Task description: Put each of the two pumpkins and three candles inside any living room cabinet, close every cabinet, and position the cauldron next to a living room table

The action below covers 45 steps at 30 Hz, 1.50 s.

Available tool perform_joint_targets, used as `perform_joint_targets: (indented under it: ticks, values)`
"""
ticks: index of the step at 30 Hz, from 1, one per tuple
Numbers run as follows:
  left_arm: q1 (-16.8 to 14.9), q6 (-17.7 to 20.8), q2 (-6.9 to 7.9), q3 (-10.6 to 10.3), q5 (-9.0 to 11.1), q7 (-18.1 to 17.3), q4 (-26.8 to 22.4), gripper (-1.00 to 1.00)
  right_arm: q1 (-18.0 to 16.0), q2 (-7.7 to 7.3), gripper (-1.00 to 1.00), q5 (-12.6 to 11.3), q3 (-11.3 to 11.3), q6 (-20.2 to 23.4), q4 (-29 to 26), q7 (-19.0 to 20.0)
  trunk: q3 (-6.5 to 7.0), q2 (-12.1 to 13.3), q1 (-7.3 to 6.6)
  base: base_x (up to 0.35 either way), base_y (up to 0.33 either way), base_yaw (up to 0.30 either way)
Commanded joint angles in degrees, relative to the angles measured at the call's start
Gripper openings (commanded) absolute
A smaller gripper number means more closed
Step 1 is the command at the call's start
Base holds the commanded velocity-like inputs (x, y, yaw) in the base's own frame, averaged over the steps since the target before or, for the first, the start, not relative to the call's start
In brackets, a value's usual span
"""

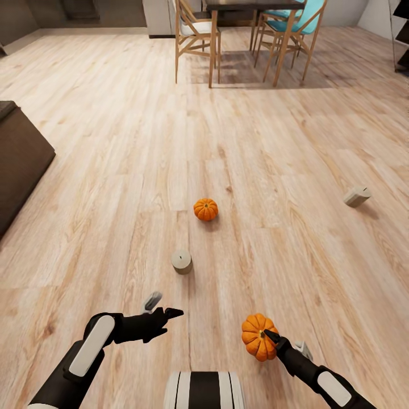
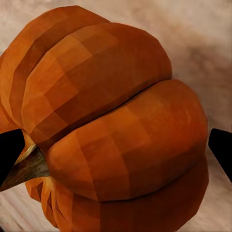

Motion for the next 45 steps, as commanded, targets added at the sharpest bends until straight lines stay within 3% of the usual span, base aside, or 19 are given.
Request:
perform_joint_targets:
  ticks: [1, 16, 25, 45]
  values:
    - [0.0, 0.1, 0.05, -0.1, 0.4, 0.3, 0.0, 1.00, 0.0, -0.06, -1.00, -0.4, 0.3, 0.2, 0.0, 0.0, 0.19, 0.0, -0.03, 0.000, 0.000, 0.000]
    - [0.0, 0.1, -0.02, -0.2, 0.4, 0.4, 0.0, 1.00, 0.0, -0.03, -1.00, -0.6, -0.2, -0.1, -0.2, 1.5, 3.52, 0.2, -0.42, 0.000, 0.000, 0.000]
    - [0.0, 0.1, -0.02, -0.2, 0.4, 0.4, 0.0, 1.00, 0.0, -0.14, -1.00, -0.5, -0.3, -0.3, -0.2, 4.8, 5.51, 0.3, -0.65, 0.000, 0.000, 0.000]
    - [0.0, 0.1, -0.02, -0.2, 0.4, 0.4, 0.2, 1.00, 0.0, -0.15, -1.00, -0.6, -0.4, -0.5, -0.2, 5.2, 9.94, 0.6, -1.17, 0.000, 0.000, 0.000]
